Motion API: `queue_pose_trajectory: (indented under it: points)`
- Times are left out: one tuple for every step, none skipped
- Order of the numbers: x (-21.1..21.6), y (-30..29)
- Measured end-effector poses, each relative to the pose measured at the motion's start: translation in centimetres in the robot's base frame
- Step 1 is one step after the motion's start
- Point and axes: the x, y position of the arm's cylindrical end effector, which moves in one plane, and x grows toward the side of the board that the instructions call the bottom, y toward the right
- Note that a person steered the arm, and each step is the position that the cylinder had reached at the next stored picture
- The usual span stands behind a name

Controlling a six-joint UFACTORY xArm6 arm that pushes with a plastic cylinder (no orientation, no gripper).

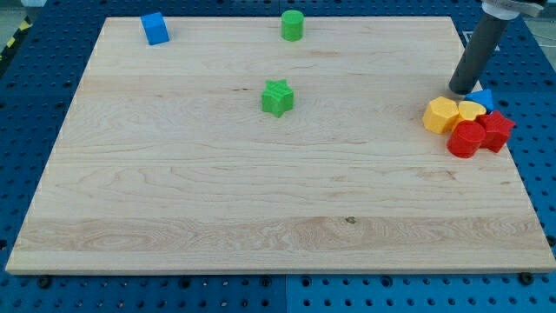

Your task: Push the blue triangle into the yellow heart

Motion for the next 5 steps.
queue_pose_trajectory:
  points:
    - [0.0,0.0]
    - [-2.4,0.0]
    - [-3.2,0.7]
    - [-3.2,2.2]
    - [-3.2,3.2]
